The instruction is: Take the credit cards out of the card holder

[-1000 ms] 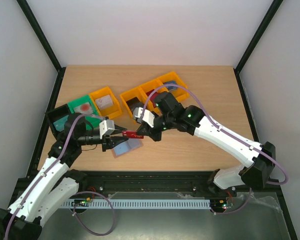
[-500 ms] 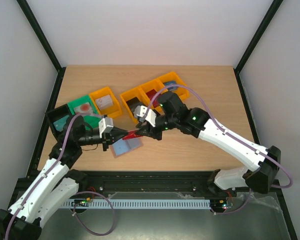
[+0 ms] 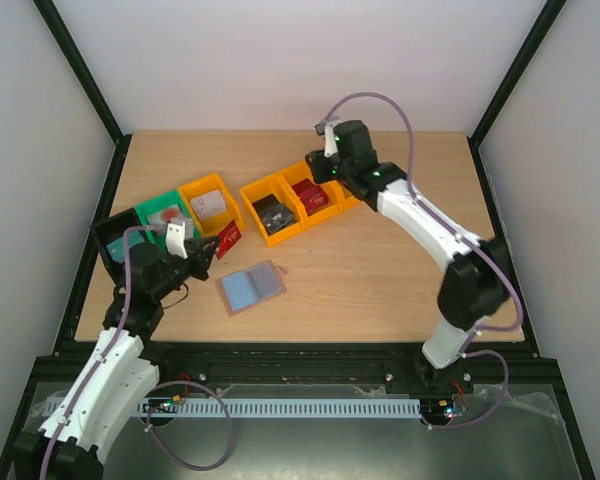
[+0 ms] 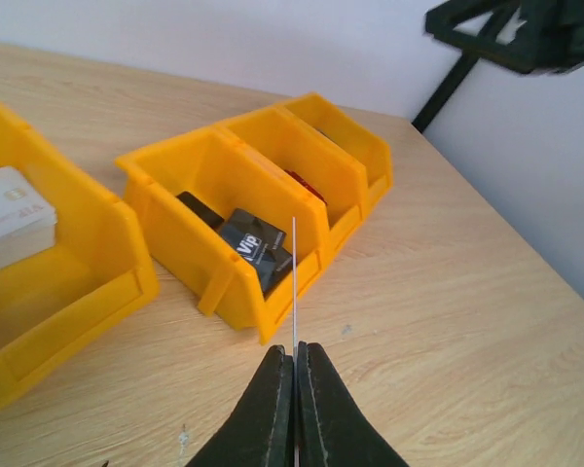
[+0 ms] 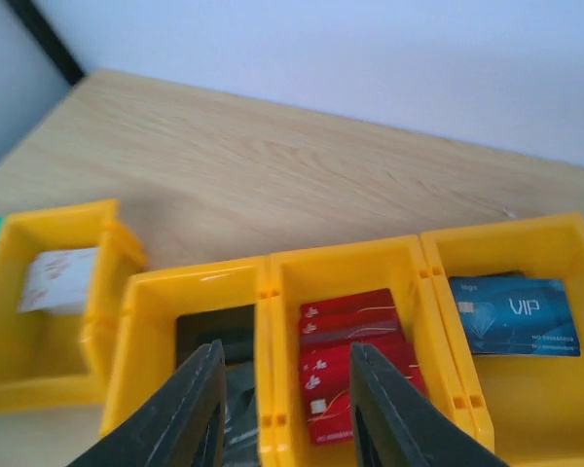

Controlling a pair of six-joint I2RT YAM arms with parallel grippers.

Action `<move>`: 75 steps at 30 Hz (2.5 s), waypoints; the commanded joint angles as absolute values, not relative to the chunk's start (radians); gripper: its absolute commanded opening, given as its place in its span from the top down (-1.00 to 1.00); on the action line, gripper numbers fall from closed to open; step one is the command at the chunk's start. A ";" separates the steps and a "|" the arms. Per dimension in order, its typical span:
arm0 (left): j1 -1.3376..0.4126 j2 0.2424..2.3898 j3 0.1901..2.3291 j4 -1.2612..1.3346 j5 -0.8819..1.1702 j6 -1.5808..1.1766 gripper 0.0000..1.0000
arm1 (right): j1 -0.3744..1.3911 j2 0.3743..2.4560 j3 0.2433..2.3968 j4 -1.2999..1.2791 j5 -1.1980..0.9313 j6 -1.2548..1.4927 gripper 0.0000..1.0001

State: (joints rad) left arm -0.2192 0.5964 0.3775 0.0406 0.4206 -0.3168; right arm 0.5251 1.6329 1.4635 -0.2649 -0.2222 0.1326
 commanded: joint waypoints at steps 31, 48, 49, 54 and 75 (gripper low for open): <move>-0.190 0.586 0.294 0.160 0.416 -0.424 0.95 | 0.546 2.292 1.926 -0.925 0.018 0.012 0.97; -0.190 0.583 0.301 0.149 0.412 -0.411 0.95 | 0.638 2.153 1.677 -0.987 -0.040 0.052 0.97; -0.189 0.581 0.303 0.144 0.412 -0.409 0.95 | 0.655 2.136 1.669 -0.986 -0.052 0.056 0.97; -0.189 0.585 0.291 0.159 0.408 -0.414 0.95 | 0.744 2.078 1.643 -0.931 -0.208 0.048 0.97; -0.168 0.559 0.285 0.154 0.403 -0.412 0.95 | 0.750 2.062 1.768 -0.858 -0.026 0.113 0.93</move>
